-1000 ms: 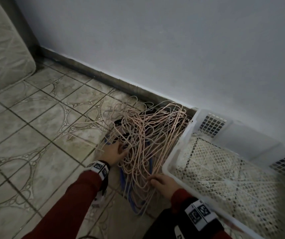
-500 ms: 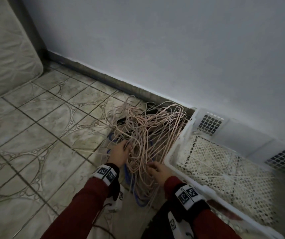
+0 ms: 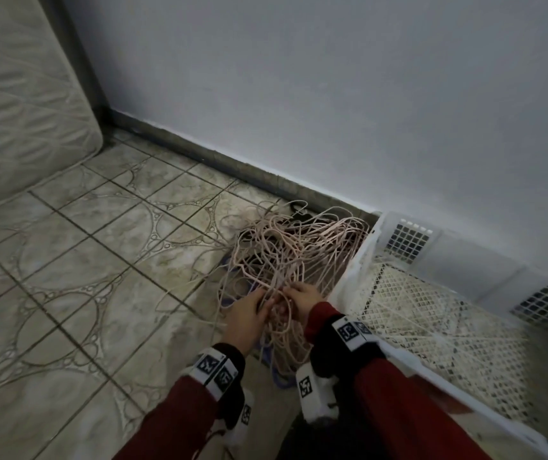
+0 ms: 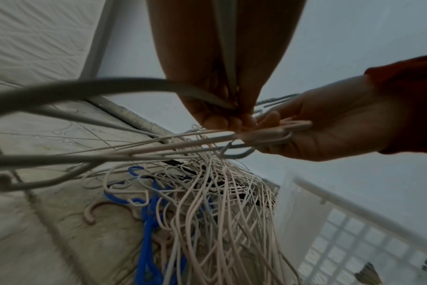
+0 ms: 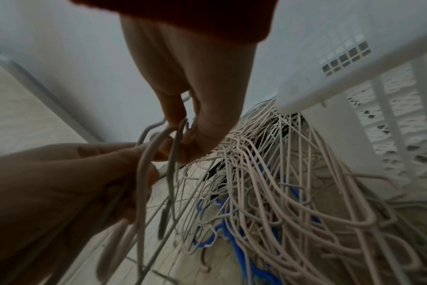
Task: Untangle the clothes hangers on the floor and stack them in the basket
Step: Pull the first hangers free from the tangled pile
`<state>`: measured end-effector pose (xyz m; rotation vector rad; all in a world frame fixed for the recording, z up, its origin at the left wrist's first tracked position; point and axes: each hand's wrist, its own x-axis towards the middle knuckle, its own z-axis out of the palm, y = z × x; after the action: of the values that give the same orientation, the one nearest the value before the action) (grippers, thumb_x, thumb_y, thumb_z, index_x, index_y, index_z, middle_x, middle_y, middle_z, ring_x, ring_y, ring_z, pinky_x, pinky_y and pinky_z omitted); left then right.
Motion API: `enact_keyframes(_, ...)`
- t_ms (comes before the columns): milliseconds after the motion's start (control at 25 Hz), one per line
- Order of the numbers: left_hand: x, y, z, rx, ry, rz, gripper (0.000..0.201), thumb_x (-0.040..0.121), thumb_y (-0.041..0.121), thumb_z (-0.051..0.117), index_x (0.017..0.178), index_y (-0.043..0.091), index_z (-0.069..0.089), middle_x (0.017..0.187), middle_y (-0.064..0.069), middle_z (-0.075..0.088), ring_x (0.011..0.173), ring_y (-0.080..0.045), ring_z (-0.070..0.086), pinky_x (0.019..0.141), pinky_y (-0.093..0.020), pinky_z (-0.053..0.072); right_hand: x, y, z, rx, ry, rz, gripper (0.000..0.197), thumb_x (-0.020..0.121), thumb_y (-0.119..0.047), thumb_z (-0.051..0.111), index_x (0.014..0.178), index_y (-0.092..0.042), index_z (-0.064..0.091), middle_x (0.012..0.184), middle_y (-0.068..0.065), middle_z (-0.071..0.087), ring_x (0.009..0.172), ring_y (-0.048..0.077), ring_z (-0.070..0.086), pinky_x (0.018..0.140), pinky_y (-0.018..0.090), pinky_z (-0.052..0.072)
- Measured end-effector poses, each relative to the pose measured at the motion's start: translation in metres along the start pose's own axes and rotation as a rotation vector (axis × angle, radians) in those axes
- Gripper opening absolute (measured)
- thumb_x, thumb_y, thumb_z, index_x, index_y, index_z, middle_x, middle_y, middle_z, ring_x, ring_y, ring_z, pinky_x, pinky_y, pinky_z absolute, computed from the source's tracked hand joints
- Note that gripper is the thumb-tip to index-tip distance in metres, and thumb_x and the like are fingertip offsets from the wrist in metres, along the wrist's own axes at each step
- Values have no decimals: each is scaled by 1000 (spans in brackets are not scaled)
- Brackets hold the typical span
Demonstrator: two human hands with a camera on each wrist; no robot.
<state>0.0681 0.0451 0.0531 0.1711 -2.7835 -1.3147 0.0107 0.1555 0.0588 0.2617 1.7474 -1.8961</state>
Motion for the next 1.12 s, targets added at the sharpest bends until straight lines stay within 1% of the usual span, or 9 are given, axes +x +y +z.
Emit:
enact_keyframes(120,2,6,-9,-1,43,2,18,92,24,52,86,11,63,68,6,55,61,-6,49,55,-9,37,-4,-9,3,29,20,5,34,96,-1,29,68,-6,48,30,-1,53,18,4,36,25,11,29)
enact_keyframes(200,5,9,-19,21,68,-4,18,93,20,51,77,15,55,62,6,51,59,-10,51,57,-16,38,-7,-19,0,-133,86,-39,36,97,-6,31,67,-11,50,35,-4,51,22,2,36,27,14,30)
enact_keyframes(280,10,8,-33,0,125,-65,20,93,16,49,73,13,51,58,3,51,55,-12,53,55,-16,42,-9,-32,-10,-403,175,-170,35,96,-12,36,68,-15,56,54,-2,50,42,8,45,44,20,37)
enact_keyframes(400,13,7,-60,-72,168,-118,24,94,13,48,70,11,52,59,3,54,46,-4,49,44,-6,40,-17,-47,-32,-592,351,-370,29,94,-12,39,88,-2,65,78,2,55,70,15,48,66,21,36)
enact_keyframes(560,14,22,-68,-13,79,-100,32,94,22,48,62,20,50,57,5,55,48,-6,49,47,-10,39,-29,-36,-44,-538,422,-465,25,93,-9,40,93,0,64,85,9,59,71,18,51,67,22,40)
enact_keyframes(680,16,38,-57,-81,26,-159,35,95,25,47,60,18,49,55,-1,53,47,-14,47,53,-26,40,-47,-28,-38,-551,393,-571,24,94,-11,41,95,-2,63,80,1,58,63,6,47,59,17,39)
enact_keyframes(880,36,66,-66,-464,85,-210,34,94,15,49,61,14,49,53,-2,47,28,-1,37,33,-15,29,-68,-31,-27,-527,367,-648,24,94,-18,45,91,-6,65,68,-6,55,58,2,47,57,17,39)
enact_keyframes(1000,38,72,-71,-414,105,-173,31,93,15,51,62,13,51,55,-2,52,27,-1,38,30,-13,28,-75,-33,-38,-547,378,-610,27,93,-21,47,78,-8,66,55,-11,48,46,-3,49,48,7,34)
enact_keyframes(1120,29,65,-69,-195,73,-156,28,91,24,55,65,14,57,55,-1,56,38,-10,45,38,-19,34,-79,-25,-48,-592,468,-661,28,92,-17,50,76,1,64,56,-2,50,47,0,44,50,7,35)
